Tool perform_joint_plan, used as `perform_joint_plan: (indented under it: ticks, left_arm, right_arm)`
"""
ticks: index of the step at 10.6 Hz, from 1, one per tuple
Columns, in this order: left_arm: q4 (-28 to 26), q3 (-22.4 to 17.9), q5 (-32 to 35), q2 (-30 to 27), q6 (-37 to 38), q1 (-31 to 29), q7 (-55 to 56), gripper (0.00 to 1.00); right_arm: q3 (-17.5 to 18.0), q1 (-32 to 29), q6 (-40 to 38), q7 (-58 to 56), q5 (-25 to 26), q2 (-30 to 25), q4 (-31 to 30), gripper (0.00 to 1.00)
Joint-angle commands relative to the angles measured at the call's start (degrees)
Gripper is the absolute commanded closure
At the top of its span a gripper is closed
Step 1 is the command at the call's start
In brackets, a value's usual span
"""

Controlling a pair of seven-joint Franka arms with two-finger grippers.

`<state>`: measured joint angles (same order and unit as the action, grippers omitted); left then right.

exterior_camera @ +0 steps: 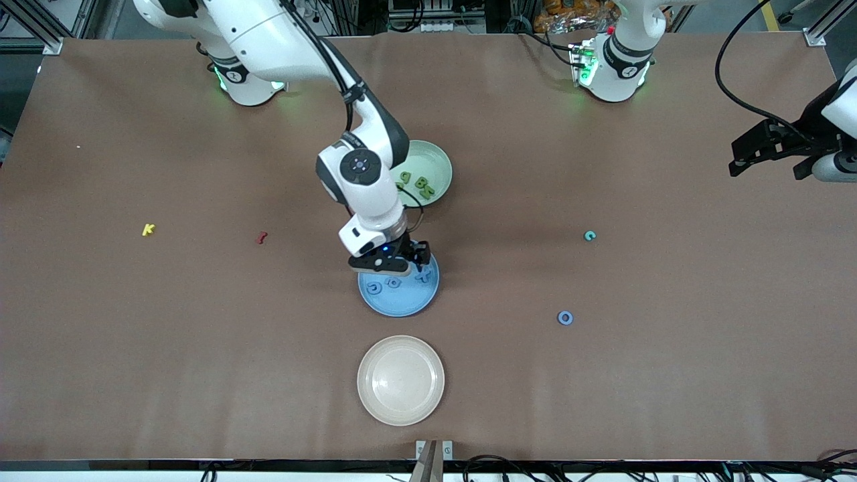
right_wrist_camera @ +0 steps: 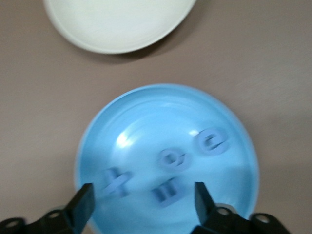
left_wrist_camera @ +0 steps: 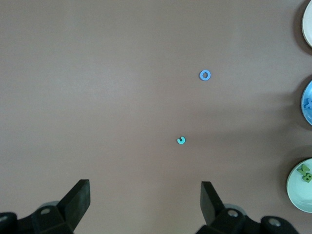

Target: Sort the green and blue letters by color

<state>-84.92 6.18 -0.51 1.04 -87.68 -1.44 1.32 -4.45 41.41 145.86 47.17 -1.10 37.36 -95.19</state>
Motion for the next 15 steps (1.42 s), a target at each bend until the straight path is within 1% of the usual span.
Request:
perform_joint_plan:
  ticks: [1, 2, 3, 4, 5, 6, 7, 9, 10, 12, 13, 14, 15]
  left_arm:
    - [0.8, -0.6, 0.7, -0.3, 1.2, 0.2, -1.4, 0.00]
    - [0.8, -0.6, 0.6, -0.3, 1.2, 0.1, -1.4, 0.00]
    - [0.7, -0.6, 0.6, -0.3, 1.2, 0.0, -1.4, 0.00]
    - [0.8, -0.6, 0.6, -0.3, 1.2, 0.0, -1.4, 0.00]
    - [0.7, -0.6, 0.7, -0.3, 1.2, 0.0, -1.4, 0.00]
    - [0.8, -0.6, 0.6, -0.3, 1.2, 0.0, -1.4, 0.00]
    - [0.8, -0.6, 0.7, -0.3, 1.3, 0.2, -1.3, 0.00]
    - [0.8, -0.6, 0.7, -0.4, 1.3, 0.0, -1.4, 0.00]
    - [0.8, -1.0, 0.7, -0.5, 1.3, 0.1, -1.4, 0.00]
    - [0.8, -1.0, 0.7, -0.5, 1.3, 0.1, -1.4, 0.00]
    - [0.8, -1.0, 0.7, -0.6, 1.3, 0.0, -1.3, 0.00]
    - [0.8, -1.0, 0.8, -0.7, 1.4, 0.0, -1.4, 0.00]
    - [0.8, -1.1, 0.9, -0.7, 1.5, 0.0, -1.4, 0.00]
  right_arm:
    - [0.6, -8.8, -7.2, -8.5, 0.5, -2.1, 0.5, 0.00]
    - [0.6, -12.3, -12.1, -12.8, 0.6, -3.4, 0.5, 0.00]
    - [0.4, -15.0, -14.3, -15.4, 1.4, -4.7, 0.0, 0.00]
    - [0.5, -19.0, -15.4, -15.8, 3.6, -6.0, -0.8, 0.00]
    - [0.6, -22.4, -16.2, -16.7, 7.0, -7.2, -1.9, 0.00]
    - [0.6, -25.6, -16.4, -20.2, 9.8, -8.9, -3.3, 0.00]
    - [0.6, -28.8, -16.7, -26.8, 10.1, -10.8, -4.2, 0.00]
    - [0.6, -34.4, -19.7, -38.2, 10.2, -17.3, -8.7, 0.00]
    - [0.6, -37.1, -22.7, -42.3, 10.1, -21.0, -9.5, 0.00]
    - [0.4, -38.5, -35.1, -42.1, 10.0, -28.0, -9.1, 0.00]
    - [-0.4, -38.3, -38.9, -42.3, 9.6, -31.3, -8.9, 0.00]
    - [-1.2, -37.8, -43.9, -41.5, 9.4, -33.5, -6.8, 0.00]
    - [-1.2, -37.6, -51.0, -39.6, 9.3, -33.6, -1.5, 0.00]
